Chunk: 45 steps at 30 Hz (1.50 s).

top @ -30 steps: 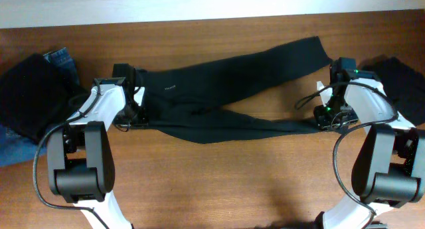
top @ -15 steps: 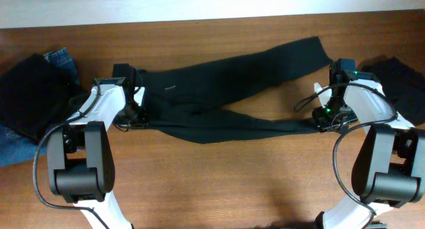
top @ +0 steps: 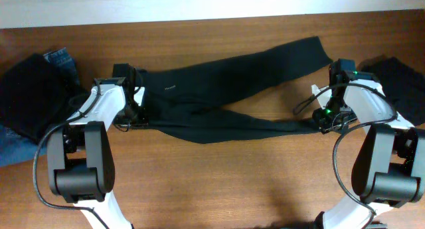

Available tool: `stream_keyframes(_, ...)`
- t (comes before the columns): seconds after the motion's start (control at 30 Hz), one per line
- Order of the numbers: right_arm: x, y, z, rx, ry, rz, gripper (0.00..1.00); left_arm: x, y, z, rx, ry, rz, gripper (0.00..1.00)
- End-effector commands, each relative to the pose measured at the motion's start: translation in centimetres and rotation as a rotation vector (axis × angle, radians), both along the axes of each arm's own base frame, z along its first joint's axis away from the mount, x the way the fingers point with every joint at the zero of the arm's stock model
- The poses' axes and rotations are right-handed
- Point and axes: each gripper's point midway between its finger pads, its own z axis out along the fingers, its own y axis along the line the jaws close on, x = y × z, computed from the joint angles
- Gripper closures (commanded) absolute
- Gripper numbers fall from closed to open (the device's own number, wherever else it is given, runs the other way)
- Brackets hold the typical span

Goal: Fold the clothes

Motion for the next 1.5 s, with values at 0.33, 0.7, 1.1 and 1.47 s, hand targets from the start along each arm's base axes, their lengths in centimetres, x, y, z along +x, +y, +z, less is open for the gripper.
stream_keyframes(0.33, -0.4, 0.3, -1.5, 0.007, 0.048, 0.028, 0.54, -1.5, 0.6, -3.6, 0.022, 0.076, 0.019, 0.80)
stream_keyframes(0.7, -0.3, -0.5, -1.2, -0.044, 0.046, 0.002, 0.96, -1.3, 0.6, -3.6, 0.022, 0.071, 0.019, 0.80)
stream_keyframes(1.1, 8.7, -3.5, 6.2, -0.166, -0.312, -0.193, 0.94, -1.3, 0.6, -3.6, 0.021, 0.071, 0.020, 0.80)
stream_keyframes(1.47, 7.9, -2.1, 2.3, -0.072, -0.227, -0.243, 0.52, -1.3, -0.3, -3.6, -0.030, 0.072, 0.020, 0.80)
